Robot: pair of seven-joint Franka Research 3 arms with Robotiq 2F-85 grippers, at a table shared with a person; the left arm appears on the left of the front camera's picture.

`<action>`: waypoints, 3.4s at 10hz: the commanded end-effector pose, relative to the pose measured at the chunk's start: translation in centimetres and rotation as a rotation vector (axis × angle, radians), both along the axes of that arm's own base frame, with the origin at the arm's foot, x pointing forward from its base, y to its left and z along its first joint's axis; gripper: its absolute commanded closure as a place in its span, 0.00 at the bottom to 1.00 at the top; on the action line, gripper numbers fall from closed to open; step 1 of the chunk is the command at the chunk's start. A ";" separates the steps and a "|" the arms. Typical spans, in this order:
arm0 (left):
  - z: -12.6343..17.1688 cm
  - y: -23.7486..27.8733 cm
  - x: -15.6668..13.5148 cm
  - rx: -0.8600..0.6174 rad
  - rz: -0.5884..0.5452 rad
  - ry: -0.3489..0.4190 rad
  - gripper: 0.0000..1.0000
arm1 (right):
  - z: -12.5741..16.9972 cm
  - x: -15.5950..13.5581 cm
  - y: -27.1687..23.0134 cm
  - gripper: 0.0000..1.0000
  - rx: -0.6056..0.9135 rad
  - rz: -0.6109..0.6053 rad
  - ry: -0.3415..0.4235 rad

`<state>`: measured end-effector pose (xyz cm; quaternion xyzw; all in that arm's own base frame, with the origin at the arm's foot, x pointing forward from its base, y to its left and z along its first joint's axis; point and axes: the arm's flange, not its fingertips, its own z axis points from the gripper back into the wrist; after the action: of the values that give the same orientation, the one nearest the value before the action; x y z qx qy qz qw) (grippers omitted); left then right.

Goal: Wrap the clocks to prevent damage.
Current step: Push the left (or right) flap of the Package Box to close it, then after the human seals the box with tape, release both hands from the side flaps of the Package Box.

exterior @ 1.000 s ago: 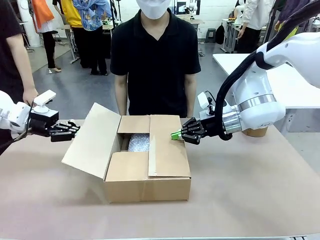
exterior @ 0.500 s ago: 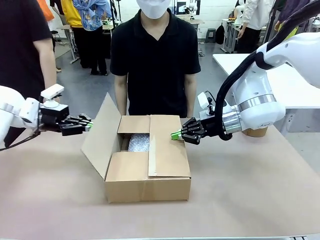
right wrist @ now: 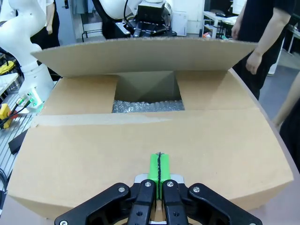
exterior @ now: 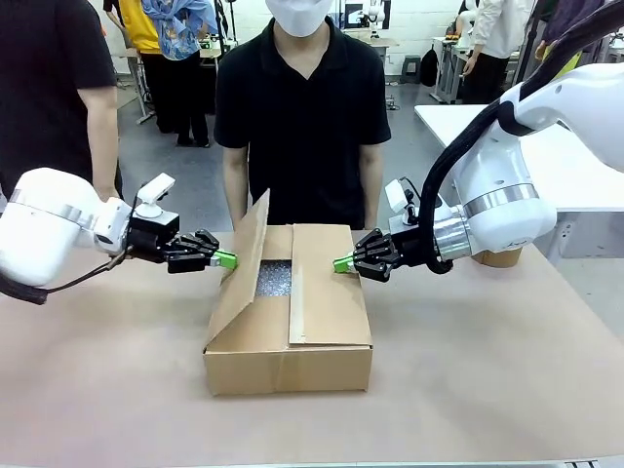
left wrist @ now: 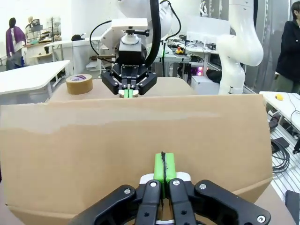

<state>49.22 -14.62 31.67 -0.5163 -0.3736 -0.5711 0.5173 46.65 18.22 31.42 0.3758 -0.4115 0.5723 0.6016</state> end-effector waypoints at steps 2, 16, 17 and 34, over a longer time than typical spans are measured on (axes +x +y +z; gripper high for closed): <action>-1.2 0.1 0.9 0.022 0.025 -0.039 0.99 | -0.4 0.0 0.2 0.99 -0.002 -0.014 0.015; -2.5 0.7 1.1 0.052 0.034 0.012 0.99 | -0.4 0.0 0.2 0.99 -0.002 -0.014 0.015; -2.5 0.7 1.1 0.052 0.034 0.012 0.99 | -0.4 0.0 0.2 0.99 -0.002 -0.014 0.015; -2.5 0.7 1.1 0.052 0.034 0.012 0.99 | -0.4 0.0 0.2 0.99 -0.002 -0.014 0.015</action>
<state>50.35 -13.88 29.23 -0.4999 -0.3650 -0.5683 0.5421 46.65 18.22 31.36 0.3761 -0.4110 0.5721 0.6019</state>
